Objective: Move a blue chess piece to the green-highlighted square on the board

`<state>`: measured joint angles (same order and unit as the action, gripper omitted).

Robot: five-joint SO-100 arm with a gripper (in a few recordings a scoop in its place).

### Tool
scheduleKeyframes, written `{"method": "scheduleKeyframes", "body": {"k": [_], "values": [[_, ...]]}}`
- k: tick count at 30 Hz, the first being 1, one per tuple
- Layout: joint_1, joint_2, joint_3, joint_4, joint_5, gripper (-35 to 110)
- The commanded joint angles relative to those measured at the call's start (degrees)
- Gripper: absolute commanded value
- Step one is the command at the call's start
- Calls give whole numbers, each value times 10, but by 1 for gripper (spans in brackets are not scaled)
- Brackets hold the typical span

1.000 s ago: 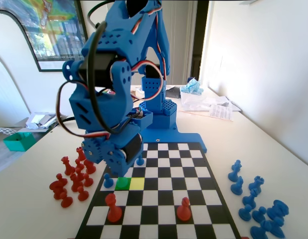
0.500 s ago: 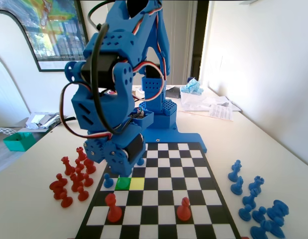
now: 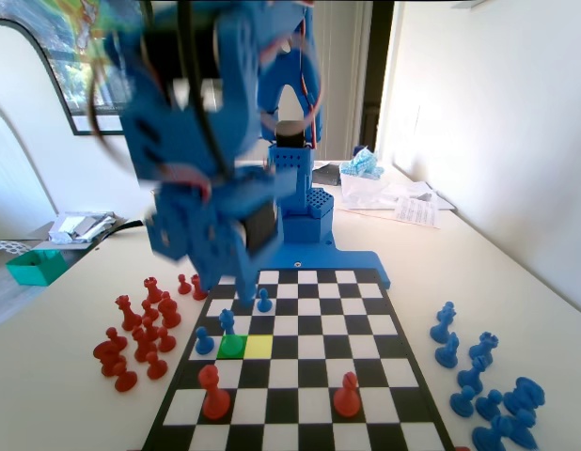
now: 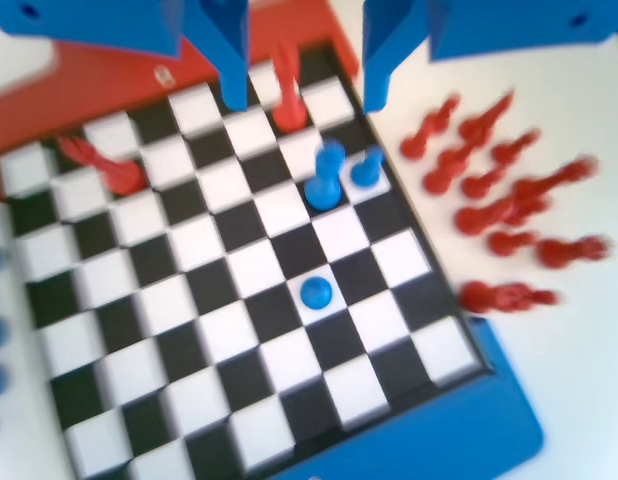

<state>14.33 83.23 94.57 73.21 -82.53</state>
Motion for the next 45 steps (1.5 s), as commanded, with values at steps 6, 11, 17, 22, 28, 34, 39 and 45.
{"method": "scheduleKeyframes", "body": {"k": [6, 11, 17, 22, 28, 34, 39, 45], "values": [[-31, 261, -100, 192, -69, 18], [-57, 367, -110, 284, -111, 17], [-88, 481, -61, 328, -150, 15], [-112, 584, 28, 329, -176, 13], [-135, 713, 150, 317, -191, 10], [-148, 799, 243, 272, -186, 8], [-146, 829, 284, 220, -177, 6], [-142, 859, 302, 183, -171, 1]]}}
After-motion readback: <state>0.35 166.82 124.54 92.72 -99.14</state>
